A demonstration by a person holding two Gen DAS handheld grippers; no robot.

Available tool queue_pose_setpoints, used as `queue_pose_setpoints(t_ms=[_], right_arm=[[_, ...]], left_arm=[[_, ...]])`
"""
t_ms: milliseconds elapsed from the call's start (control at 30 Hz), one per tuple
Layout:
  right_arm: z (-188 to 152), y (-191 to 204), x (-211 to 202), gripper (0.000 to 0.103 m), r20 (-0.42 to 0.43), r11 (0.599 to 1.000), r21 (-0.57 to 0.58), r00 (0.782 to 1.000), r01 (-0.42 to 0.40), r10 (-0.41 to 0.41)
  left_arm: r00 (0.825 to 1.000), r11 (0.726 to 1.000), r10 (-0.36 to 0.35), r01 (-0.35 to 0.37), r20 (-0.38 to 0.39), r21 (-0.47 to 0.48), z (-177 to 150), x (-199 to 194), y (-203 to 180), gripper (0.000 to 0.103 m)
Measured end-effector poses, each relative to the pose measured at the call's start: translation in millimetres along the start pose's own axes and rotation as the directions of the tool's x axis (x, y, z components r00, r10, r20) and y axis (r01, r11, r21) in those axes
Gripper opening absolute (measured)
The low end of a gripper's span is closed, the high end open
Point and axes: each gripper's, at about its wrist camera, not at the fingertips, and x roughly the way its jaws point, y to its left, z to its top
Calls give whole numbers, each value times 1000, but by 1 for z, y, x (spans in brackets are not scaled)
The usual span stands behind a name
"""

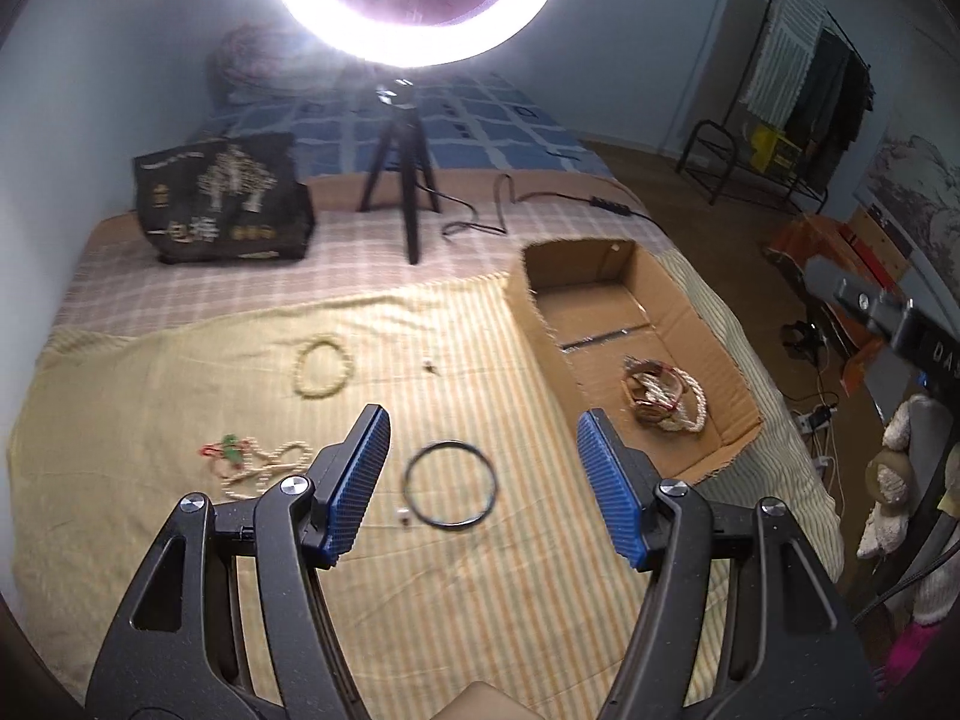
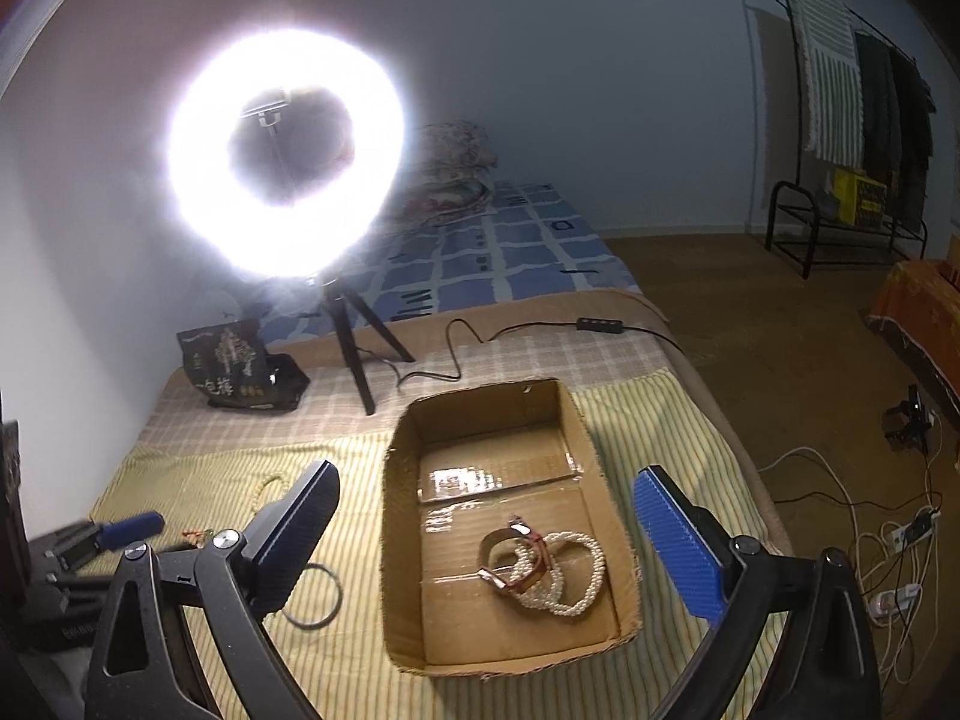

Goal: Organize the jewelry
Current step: 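Move the left tool toward the jade pendant while the right tool approaches the black bangle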

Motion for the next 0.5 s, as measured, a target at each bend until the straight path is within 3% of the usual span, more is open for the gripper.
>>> queue_pose_setpoints(t_ms=[267, 500], right_arm=[[-9, 34, -13, 100, 14, 997, -68, 999, -44, 45], [-25, 70, 1, 100, -41, 985, -124, 993, -117, 113]], left_arm=[[999, 998, 32, -30, 25, -61, 1, -21, 40, 67], [997, 993, 71, -67, 32, -98, 4, -26, 83, 67]])
